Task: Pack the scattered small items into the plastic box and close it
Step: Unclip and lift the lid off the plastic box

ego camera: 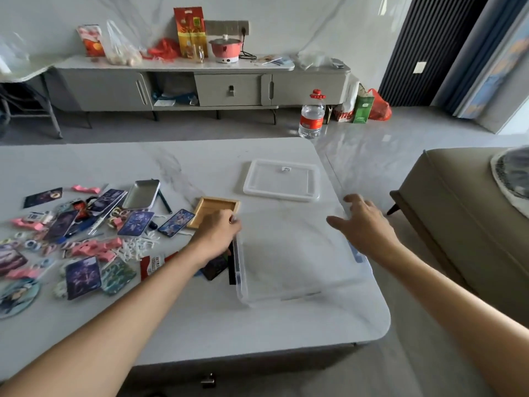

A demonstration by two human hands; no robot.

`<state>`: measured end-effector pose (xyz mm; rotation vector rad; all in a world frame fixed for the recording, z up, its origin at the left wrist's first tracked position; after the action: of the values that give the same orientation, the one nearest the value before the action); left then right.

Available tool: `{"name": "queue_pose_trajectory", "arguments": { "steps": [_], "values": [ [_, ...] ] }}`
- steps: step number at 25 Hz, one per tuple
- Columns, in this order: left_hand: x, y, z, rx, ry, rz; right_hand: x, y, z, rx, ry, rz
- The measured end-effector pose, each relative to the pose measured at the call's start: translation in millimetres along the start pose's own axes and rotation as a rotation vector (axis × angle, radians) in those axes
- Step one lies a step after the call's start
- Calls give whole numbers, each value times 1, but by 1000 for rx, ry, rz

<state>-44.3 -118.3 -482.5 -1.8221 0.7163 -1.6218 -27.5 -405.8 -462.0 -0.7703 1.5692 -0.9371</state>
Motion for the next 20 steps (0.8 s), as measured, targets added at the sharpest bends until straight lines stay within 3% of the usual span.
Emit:
{"name": "queue_pose_trajectory", "arguments": {
  "steps": [2,7,12,16,20],
  "values": [
    [0,-22,-25,83,-21,-15,7,-2,-44,-4,6,-34],
    [-17,-86,-112,86,-107,-148,-42,-15,-109,-45,-104,177],
    [-48,-146,-157,121,-23,330,-115,11,-150,-29,-324,143],
    [-109,-181,-133,161,0,331,-185,65,-120,-96,-336,260],
    [-208,-230,-82,234,-136,210,-273,139,-59,-219,-225,670]
  ]
}}
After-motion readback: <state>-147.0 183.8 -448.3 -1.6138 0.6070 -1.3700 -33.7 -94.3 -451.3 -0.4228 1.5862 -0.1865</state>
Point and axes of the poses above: each hand's wrist, its own z-axis towards the middle knuckle, its own y-axis out of the palm, x = y × z, the point moved 6 cm from there along z, towards the middle knuckle, and after that the axes turned 2 degrees about y, right-handed, at the moved point
